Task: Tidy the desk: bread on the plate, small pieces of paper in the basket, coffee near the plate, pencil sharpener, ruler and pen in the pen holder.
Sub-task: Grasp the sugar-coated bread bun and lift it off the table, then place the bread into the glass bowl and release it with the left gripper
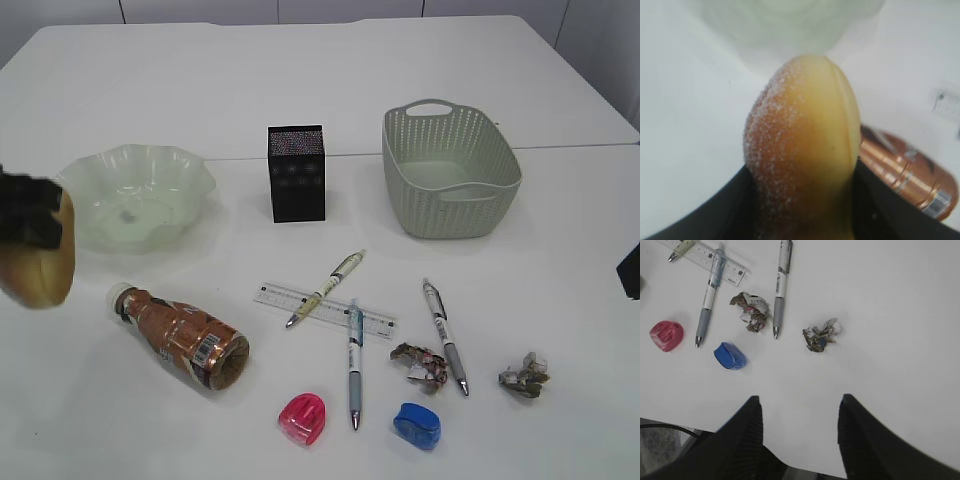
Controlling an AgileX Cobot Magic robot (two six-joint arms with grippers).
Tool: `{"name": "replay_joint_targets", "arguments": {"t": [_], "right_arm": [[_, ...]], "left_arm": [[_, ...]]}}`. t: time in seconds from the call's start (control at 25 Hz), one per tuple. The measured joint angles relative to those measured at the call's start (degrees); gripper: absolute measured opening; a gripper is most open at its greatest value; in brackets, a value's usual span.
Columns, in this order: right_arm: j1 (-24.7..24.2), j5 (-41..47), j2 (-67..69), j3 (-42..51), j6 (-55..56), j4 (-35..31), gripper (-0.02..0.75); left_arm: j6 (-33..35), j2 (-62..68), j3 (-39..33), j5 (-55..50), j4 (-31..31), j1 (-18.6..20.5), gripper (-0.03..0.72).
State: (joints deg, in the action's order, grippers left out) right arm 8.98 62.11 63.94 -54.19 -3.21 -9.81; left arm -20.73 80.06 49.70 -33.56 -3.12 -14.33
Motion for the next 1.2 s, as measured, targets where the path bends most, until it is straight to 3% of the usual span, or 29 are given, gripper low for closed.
{"name": "replay_joint_targets", "arguments": {"t": [0.2, 0.68, 1.0, 1.2], "right_arm": [[0.0, 0.0, 0.0, 0.0, 0.0, 0.0, 0.363], [0.0, 0.0, 0.0, 0.0, 0.0, 0.1, 0.363], [0.0, 0.0, 0.0, 0.0, 0.0, 0.3, 0.363], [0.0, 0.0, 0.0, 0.0, 0.0, 0.4, 0.363]], "left_arm": [[-0.1, 1.4, 10.2, 0.0, -0.8, 0.0, 0.377], [-2.1, 27.0, 38.4, -6.0, -3.1, 0.8, 0.377], [-2.6, 38.9, 45.4, -6.0, -4.4, 4.3, 0.388], [-2.6, 42.3, 45.4, -6.0, -5.6, 4.4, 0.494]]}}
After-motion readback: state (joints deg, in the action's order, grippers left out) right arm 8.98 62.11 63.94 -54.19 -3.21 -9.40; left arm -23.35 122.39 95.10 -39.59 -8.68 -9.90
